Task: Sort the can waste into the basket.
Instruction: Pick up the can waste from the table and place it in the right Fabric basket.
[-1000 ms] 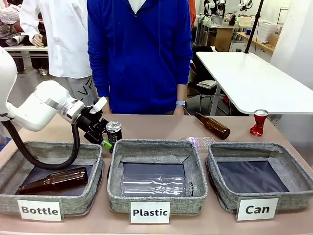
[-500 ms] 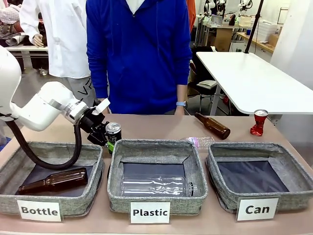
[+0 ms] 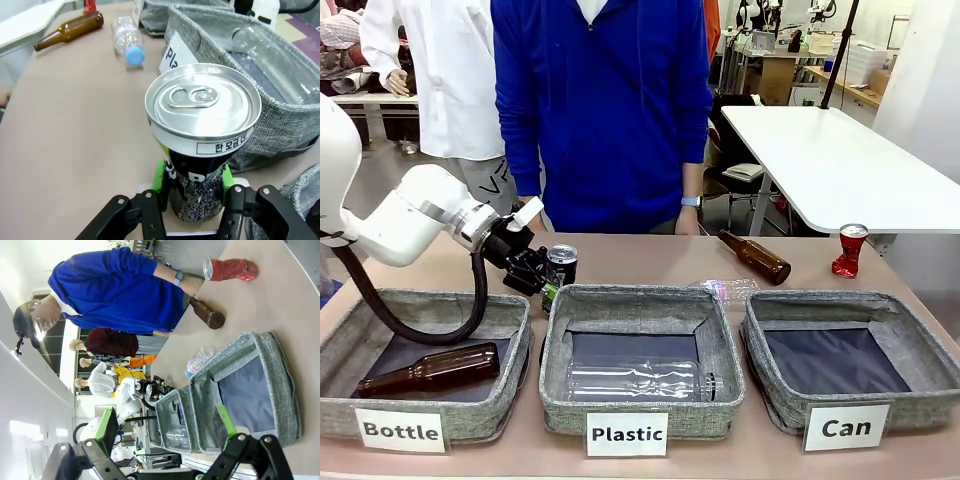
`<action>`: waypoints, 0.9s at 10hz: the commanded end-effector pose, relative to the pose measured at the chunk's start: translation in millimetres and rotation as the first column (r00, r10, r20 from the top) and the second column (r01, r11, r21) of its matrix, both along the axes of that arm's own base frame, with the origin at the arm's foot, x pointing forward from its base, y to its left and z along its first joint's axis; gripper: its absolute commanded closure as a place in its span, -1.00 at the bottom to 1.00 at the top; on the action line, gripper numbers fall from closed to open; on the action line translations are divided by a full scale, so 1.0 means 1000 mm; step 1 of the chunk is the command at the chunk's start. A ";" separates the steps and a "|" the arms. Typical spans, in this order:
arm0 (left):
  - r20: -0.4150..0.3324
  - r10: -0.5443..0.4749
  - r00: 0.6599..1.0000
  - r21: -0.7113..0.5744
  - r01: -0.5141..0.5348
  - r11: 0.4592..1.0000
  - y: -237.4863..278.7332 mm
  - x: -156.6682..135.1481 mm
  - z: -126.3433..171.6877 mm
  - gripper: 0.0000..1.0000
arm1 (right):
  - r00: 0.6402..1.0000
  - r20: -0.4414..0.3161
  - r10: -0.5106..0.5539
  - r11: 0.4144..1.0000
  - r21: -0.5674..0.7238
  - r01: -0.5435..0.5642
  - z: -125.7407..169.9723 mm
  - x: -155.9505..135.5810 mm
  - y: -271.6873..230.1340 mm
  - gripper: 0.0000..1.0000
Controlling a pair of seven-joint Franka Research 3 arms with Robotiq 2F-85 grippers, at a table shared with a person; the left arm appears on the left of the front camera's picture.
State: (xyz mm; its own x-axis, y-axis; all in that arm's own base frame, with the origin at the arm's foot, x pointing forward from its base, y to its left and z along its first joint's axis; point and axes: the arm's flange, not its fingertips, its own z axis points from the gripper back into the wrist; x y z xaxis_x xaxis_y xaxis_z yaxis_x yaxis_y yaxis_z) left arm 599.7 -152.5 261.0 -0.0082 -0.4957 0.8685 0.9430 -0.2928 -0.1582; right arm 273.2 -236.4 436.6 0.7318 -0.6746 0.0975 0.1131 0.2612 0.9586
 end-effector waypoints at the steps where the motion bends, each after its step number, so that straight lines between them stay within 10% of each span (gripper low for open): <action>1: 0.022 0.021 1.000 -0.077 -0.019 0.997 0.008 0.001 0.015 1.00 | 1.000 0.025 -0.003 1.000 0.004 0.003 0.002 0.002 -0.001 -1.00; 5: -0.018 0.163 0.987 -0.029 -0.163 0.986 0.091 -0.055 0.123 1.00 | 1.000 0.025 -0.003 1.000 0.004 0.003 0.002 0.002 -0.001 -1.00; 9: -0.075 0.298 0.952 0.118 -0.288 0.950 0.166 -0.197 0.162 1.00 | 1.000 0.025 -0.003 1.000 0.004 0.003 0.002 0.002 -0.001 -1.00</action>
